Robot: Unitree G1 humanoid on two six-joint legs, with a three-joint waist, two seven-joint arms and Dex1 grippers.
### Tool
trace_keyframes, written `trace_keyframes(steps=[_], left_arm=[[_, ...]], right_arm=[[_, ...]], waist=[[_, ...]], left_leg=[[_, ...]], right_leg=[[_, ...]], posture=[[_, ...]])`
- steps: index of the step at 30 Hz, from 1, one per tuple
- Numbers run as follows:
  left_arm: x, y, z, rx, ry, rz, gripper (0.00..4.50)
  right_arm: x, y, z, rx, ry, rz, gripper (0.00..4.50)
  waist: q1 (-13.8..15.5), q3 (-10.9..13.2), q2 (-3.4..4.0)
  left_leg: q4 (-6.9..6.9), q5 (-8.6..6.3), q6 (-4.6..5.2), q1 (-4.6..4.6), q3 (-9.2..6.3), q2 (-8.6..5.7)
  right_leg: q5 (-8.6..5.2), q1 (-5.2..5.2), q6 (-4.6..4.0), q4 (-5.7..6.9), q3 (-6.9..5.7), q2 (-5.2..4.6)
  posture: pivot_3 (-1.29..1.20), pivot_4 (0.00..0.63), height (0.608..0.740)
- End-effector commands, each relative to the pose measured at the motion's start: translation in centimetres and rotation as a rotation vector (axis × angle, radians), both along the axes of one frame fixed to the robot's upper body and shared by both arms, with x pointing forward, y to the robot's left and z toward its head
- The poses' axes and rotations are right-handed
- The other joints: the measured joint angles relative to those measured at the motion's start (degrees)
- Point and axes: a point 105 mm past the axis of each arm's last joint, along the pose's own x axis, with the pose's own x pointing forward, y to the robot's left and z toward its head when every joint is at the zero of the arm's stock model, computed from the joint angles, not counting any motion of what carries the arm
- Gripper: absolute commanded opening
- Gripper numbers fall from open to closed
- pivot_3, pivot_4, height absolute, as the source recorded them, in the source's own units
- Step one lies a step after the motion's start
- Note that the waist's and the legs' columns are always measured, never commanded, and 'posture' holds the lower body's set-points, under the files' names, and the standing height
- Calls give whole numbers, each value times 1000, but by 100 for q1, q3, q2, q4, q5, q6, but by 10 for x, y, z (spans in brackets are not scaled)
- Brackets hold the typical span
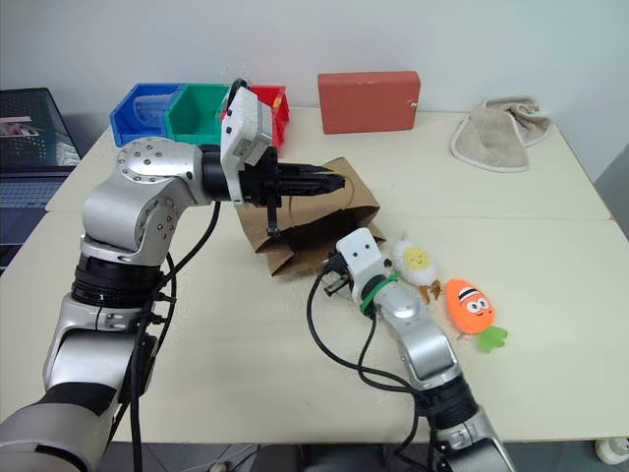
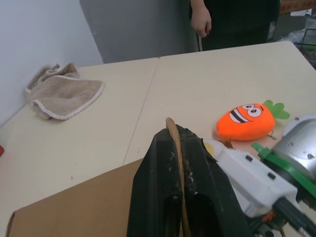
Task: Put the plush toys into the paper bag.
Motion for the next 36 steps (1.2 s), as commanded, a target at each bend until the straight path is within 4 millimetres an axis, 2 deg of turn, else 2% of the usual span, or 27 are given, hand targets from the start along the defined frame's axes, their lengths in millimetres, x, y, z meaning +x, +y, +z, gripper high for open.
trace_keyframes(steps=[1, 4, 7, 15, 18, 20, 24, 26, 29, 32, 36], left_arm=[[-11, -3, 9, -6, -37, -45, 0], [-13, -5, 6, -3, -26, -56, 0], [-18, -6, 1, 2, -5, -77, 0], [-19, -9, -7, 11, 8, -87, 0], [-18, -9, -7, 8, 10, -82, 0], [-18, -8, -8, 9, 11, -79, 0], [-17, -6, -7, 10, 12, -73, 0], [-17, -7, -7, 7, 14, -74, 0], [-17, -7, -7, 5, 19, -75, 0], [-18, -6, -8, 6, 20, -71, 0], [-17, -6, -8, 5, 21, -69, 0]], right_arm=[[-15, -2, 23, 45, -31, 62, 1572], [-26, -9, 33, 31, -44, 101, 2699], [-38, -37, 56, -49, -127, 114, 3809], [-55, -75, 87, -144, -209, 104, 3809], [-55, -104, 69, -311, -138, 34, 3809], [-57, -116, 57, -390, -92, 26, 3809], [-60, -127, 32, -514, -20, 36, 3809], [-53, -130, 20, -555, -5, 14, 3809], [-45, -132, 11, -594, -15, -3, 3809], [-37, -130, 3, -604, -13, -21, 3183], [-26, -132, -2, -635, -33, -50, 1714]], waist=[[0, 0, 0], [2, 0, 0], [14, 0, 1], [24, 1, 1], [32, 1, 1], [65, 0, 0], [64, 1, 0], [41, 1, 0], [27, 1, 0], [26, 0, 0], [26, 1, 0]], left_leg=[[0, 0, 0, 0, 0, 0], [0, 0, 1, 1, 0, 0], [3, 0, 1, -1, 0, -2], [5, -10, 22, -2, -3, -2], [6, -10, 23, -2, -2, -4], [6, -11, 23, -2, -2, -4], [8, -11, 24, -2, 1, -4], [11, -11, 24, -1, 3, -4], [14, -9, 26, 0, 4, -5], [14, -8, 27, -1, 4, -5], [13, -7, 26, -1, 2, -4]], right_leg=[[0, 1, 0, 0, 0, 0], [0, 1, 0, 1, 0, 0], [0, 2, 0, -1, 0, -1], [0, 3, 0, -1, -3, 0], [0, 6, 0, -2, -3, -2], [0, 6, 0, -5, -3, -2], [0, 5, 0, -5, 1, -1], [0, 7, 0, -5, 3, -1], [0, 7, 0, -2, 5, -1], [0, 7, 0, -3, 4, -1], [0, 6, 0, -3, 2, -1]], posture=[[0, 150, 740], [0, 150, 740], [0, 150, 740], [0, 150, 740], [0, 150, 740], [0, 150, 740], [0, 150, 740], [0, 150, 740], [0, 150, 740], [0, 150, 740], [0, 150, 740]])
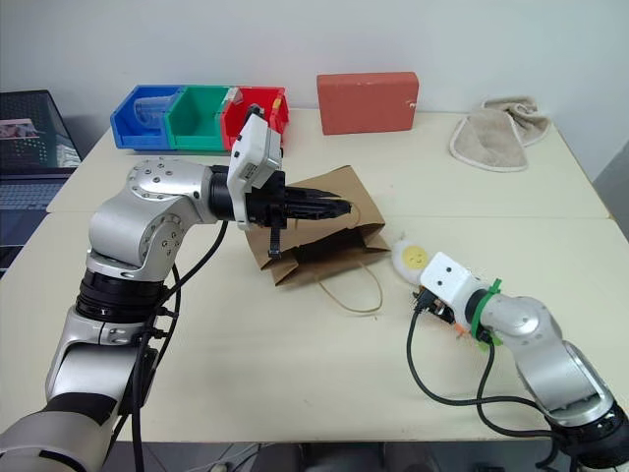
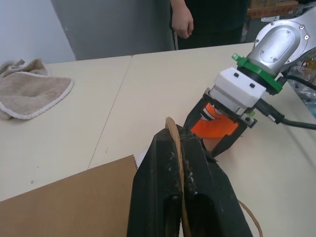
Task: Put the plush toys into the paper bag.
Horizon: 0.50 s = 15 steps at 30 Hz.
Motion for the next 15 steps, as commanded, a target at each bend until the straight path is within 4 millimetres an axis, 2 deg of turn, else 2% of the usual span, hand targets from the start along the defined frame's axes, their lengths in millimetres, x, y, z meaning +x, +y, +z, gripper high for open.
trace_keyframes(steps=[1, 4, 5, 9, 11, 15], left_arm=[[-4, -1, 9, -15, -41, -6, 0], [-3, -1, 9, -17, -40, -3, 0], [-3, -1, 9, -21, -39, -1, 0], [-2, 0, 9, -26, -32, 6, 0], [-1, 0, 10, -32, -27, 11, 0], [0, -1, 13, -54, -14, 15, 0]], right_arm=[[10, 0, 9, -36, -85, -5, 1351], [14, -1, 8, -46, -96, -10, 225], [17, -1, 9, -48, -107, -17, 39], [18, -4, 13, -53, -128, -15, 39], [15, -10, 24, -49, -144, -10, 39], [-4, -18, 52, -47, -128, 64, 39]], waist=[[1, 0, 0], [1, 0, 0], [1, 0, 0], [1, 0, 0], [3, 0, 0], [29, 0, 1]], left_leg=[[0, 1, -1, 0, 0, 0], [1, 1, -2, 0, 0, -1], [1, 1, -1, 1, 0, -1], [2, 2, -3, 0, 0, -1], [2, 2, -3, 0, 0, -1], [2, 1, -2, -1, -1, -2]], right_leg=[[0, 0, 0, 0, 0, 0], [0, 1, 0, 0, 0, -1], [0, 1, 0, 1, 0, -1], [0, 1, 0, 2, 0, -1], [0, 1, 0, 2, 0, -1], [0, 1, 0, 2, -2, -1]], posture=[[0, 150, 740], [0, 150, 740], [0, 150, 740], [0, 150, 740], [0, 150, 740], [0, 150, 740]])
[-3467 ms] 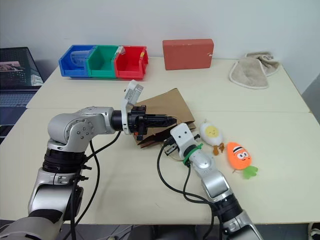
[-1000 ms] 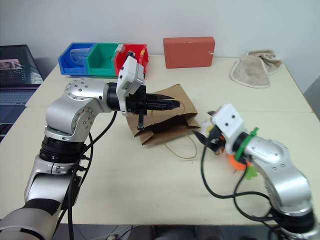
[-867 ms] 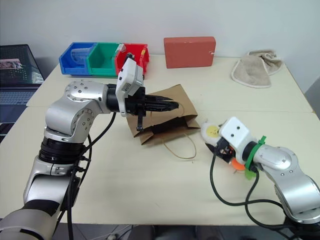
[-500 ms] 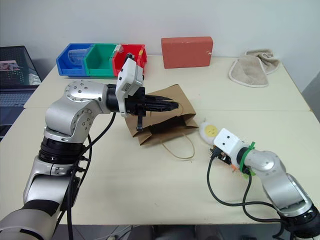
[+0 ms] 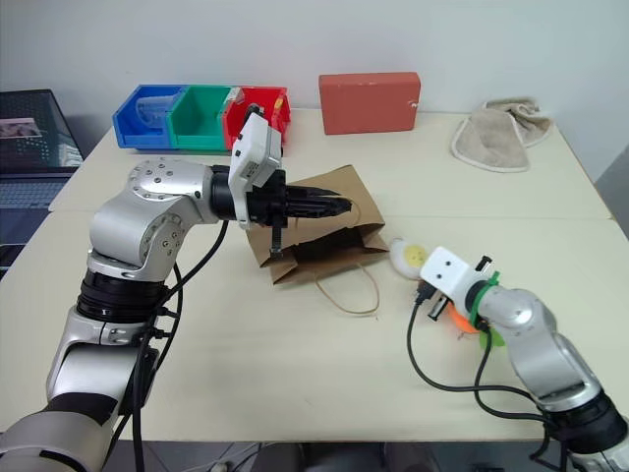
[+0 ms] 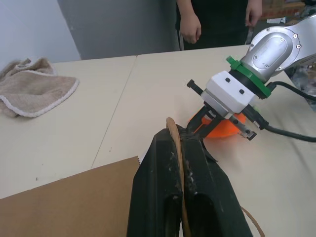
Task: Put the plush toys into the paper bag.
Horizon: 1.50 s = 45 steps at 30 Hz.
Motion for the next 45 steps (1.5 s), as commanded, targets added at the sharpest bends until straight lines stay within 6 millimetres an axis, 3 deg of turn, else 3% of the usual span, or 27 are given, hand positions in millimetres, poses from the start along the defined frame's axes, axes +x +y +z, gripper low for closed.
trace_keyframes(steps=[1, 5, 8, 19, 28, 37, 40, 45], left_arm=[[-2, 0, 13, -39, -22, -1, 0], [-1, -2, 14, -52, -9, -7, 0], [-2, -5, 13, -57, -4, -19, 0], [-16, -11, 24, -103, 75, -91, 0], [-21, -18, 21, -133, 104, -110, 0], [-17, -20, 18, -147, 111, -96, 0], [-13, -20, 18, -161, 114, -76, 0], [-7, -20, 18, -173, 118, -48, 0]], right_arm=[[-20, -2, 44, -2, -41, 101, 39], [-61, 8, 67, 4, 78, 287, 39], [-69, 29, 71, 67, 85, 350, 39], [-1, 81, 49, 91, -23, 250, 39], [29, 114, 47, 84, -71, 243, 39], [37, 127, 52, 185, -81, 199, 39], [34, 125, 53, 208, -85, 190, 615], [26, 120, 58, 221, -85, 198, 2396]], waist=[[15, 0, 0], [48, 0, 0], [33, -1, -2], [-26, 0, 0], [-27, 0, 0], [-28, 0, 0], [-17, 0, 0], [-25, 0, 0]], left_leg=[[-1, 0, 1, -1, -1, -1], [-1, -2, 3, 1, -5, 0], [0, -2, 4, 6, -5, 2], [43, -1, 4, 2, -4, -2], [44, 2, -2, -3, -9, -1], [51, 1, 1, -3, -10, -2], [55, 1, 1, -3, -11, -3], [67, -1, 4, -2, -11, -4]], right_leg=[[0, 0, 0, 0, 0, 0], [0, 5, 0, -2, -5, 0], [0, 11, 0, -2, -6, 1], [3, 9, 4, 19, 0, 1], [3, 0, 3, 33, -4, 1], [3, -4, 3, 53, -4, 1], [2, -6, 3, 62, -5, 1], [2, -6, 3, 76, -4, 1]], posture=[[0, 150, 740], [0, 150, 740], [0, 150, 740], [0, 150, 740], [0, 150, 740], [0, 150, 740], [0, 150, 740], [0, 150, 740]])
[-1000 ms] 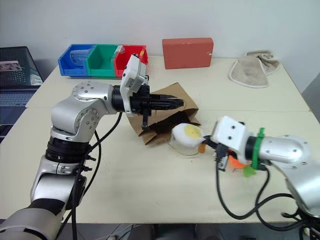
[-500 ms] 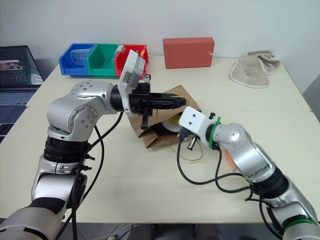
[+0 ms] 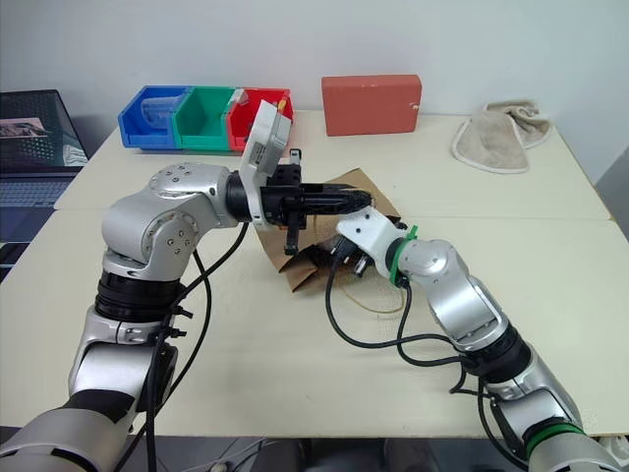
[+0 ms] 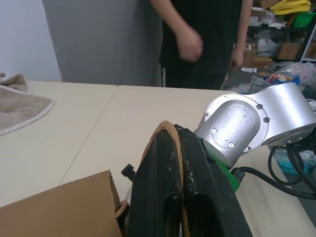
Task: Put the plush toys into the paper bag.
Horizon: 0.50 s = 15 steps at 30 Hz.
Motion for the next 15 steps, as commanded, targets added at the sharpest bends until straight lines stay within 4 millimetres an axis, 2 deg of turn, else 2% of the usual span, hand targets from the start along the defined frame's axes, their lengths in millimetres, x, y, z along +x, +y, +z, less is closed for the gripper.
trace_keyframes(steps=[1, 5, 6, 11, 13, 15], left_arm=[[3, 1, 8, -39, -22, 24, 0], [6, 0, 6, -34, -27, 32, 0], [7, 0, 5, -32, -28, 35, 0], [8, -2, 1, -24, -34, 37, 0], [8, -3, 0, -22, -35, 37, 0], [9, -3, 0, -26, -33, 39, 0]], right_arm=[[-12, -5, 23, 36, -66, 21, 2795], [-26, -13, 34, 43, -78, 50, 4303], [-33, -16, 39, 50, -75, 62, 4449], [-60, -31, 56, 65, -57, 117, 4449], [-74, -45, 59, 57, -36, 130, 4449], [-90, -70, 58, 10, -11, 118, 4449]], waist=[[4, 0, 0], [3, 0, 0], [2, 0, 1], [14, 0, 0], [43, 0, 0], [78, 1, 0]], left_leg=[[0, 0, 0, 0, -1, 0], [3, 0, 0, 0, -1, -1], [3, 0, 1, 0, -1, -1], [0, -1, 1, 0, -2, 0], [1, -1, 2, -1, -2, -1], [1, -1, 2, -2, -2, -2]], right_leg=[[0, 0, 0, 3, 0, 1], [0, 0, 0, 3, 1, 1], [0, 0, 0, 3, 1, 1], [0, 2, 0, 0, 0, 2], [0, 3, 0, -2, 0, 2], [0, 4, 1, -5, 1, 1]], posture=[[0, 150, 740], [0, 150, 740], [0, 150, 740], [0, 150, 740], [0, 150, 740], [0, 150, 740]])
